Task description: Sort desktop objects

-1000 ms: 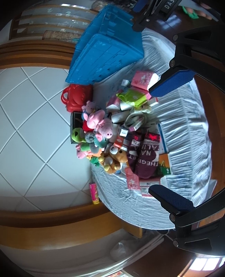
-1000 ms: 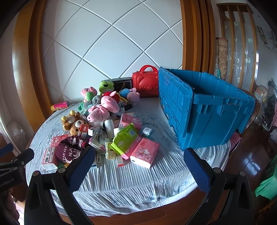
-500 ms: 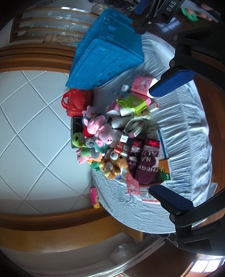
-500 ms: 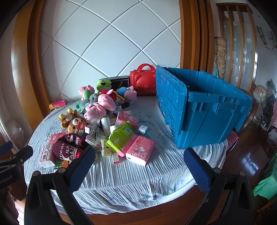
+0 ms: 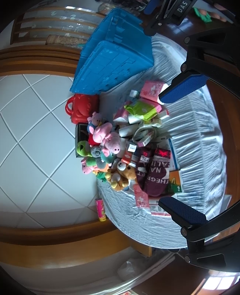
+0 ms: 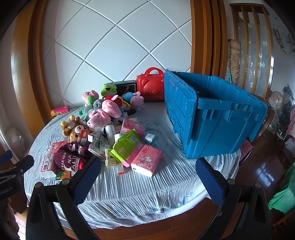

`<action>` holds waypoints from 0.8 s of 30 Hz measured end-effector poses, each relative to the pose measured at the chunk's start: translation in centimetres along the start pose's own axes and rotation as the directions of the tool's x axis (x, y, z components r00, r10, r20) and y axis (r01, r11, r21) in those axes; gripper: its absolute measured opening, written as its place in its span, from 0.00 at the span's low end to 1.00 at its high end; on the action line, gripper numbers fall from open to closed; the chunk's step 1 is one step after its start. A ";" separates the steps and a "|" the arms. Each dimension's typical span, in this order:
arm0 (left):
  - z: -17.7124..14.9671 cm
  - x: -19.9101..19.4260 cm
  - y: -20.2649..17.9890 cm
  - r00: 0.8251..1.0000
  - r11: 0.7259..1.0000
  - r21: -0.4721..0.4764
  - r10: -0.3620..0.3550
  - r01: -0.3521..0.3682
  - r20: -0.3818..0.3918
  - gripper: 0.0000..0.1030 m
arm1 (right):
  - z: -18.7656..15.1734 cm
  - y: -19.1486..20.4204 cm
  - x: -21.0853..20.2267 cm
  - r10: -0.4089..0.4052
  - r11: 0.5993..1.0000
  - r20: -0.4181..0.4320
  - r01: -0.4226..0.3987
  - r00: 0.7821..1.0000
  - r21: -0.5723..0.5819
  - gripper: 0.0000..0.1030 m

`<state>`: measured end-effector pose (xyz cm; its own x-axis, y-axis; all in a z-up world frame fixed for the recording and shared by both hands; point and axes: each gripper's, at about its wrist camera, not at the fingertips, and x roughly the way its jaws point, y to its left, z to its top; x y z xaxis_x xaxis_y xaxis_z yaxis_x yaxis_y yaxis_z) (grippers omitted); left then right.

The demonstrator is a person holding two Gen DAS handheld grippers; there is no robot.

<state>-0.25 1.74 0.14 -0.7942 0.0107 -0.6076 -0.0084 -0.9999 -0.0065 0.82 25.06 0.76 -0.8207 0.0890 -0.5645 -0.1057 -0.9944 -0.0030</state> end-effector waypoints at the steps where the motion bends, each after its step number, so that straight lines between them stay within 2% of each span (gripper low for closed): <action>1: 0.0 0.0 0.0 1.000 1.000 -0.001 -0.002 0.002 0.000 0.99 | 0.0 0.0 0.1 0.000 1.000 -0.002 0.000 1.000 0.000 1.00; 18: -0.4 1.5 1.2 0.999 0.998 -0.030 0.049 -0.049 0.000 0.99 | -0.2 -0.7 1.9 0.024 1.000 -0.023 -0.024 0.999 0.003 1.00; 24: -1.3 3.1 4.0 0.991 0.988 -0.085 0.128 -0.131 -0.038 0.99 | -0.6 -0.6 3.9 0.054 0.998 -0.060 -0.055 0.997 -0.008 1.00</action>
<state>-1.94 -2.24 -2.78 -0.7649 -0.1179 -0.6333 0.1475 -0.9890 0.0059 -1.98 25.97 -1.98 -0.7902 0.0315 -0.6120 -0.0563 -0.9982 0.0212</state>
